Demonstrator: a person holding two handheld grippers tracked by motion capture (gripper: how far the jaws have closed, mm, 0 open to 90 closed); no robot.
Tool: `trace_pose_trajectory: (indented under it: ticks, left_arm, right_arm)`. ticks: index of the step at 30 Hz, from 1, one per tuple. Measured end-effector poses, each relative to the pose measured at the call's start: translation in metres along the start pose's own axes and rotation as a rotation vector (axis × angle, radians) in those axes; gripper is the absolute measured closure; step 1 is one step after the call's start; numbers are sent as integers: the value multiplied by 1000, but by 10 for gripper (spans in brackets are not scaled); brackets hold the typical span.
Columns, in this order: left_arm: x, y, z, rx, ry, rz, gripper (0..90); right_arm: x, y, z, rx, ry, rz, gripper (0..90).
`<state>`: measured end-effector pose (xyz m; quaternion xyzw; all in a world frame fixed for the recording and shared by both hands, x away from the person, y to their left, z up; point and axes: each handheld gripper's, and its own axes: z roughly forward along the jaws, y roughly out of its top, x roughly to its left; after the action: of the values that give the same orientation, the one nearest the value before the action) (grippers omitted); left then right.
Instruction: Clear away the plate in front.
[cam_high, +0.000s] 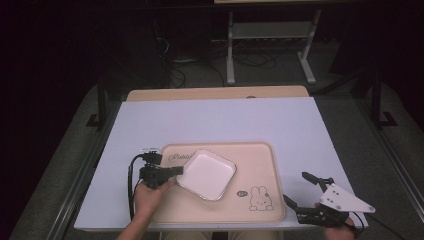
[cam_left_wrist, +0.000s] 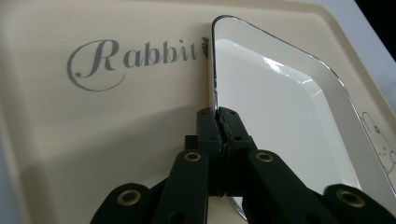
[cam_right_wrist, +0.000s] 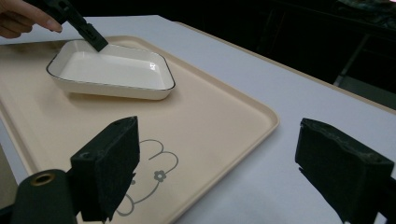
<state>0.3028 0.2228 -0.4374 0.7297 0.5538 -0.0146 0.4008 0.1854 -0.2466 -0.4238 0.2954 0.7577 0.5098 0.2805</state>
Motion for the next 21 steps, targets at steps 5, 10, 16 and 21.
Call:
trace_pose_trajectory:
  ticks: [5,10,16,21]
  left_arm:
    - [-6,-7,0,9,40,7,878]
    - [-10,-21,-4,15,24,-9,824]
    - [-12,-31,-12,16,-30,-21,689]
    - [-13,-34,-16,17,-36,-19,685]
  right_arm:
    - [0,0,0,0,1,-2,129]
    - [0,0,0,0,1,-2,129]
    - [1,1,0,2,-2,-3,129]
    - [1,1,0,0,-4,-3,130]
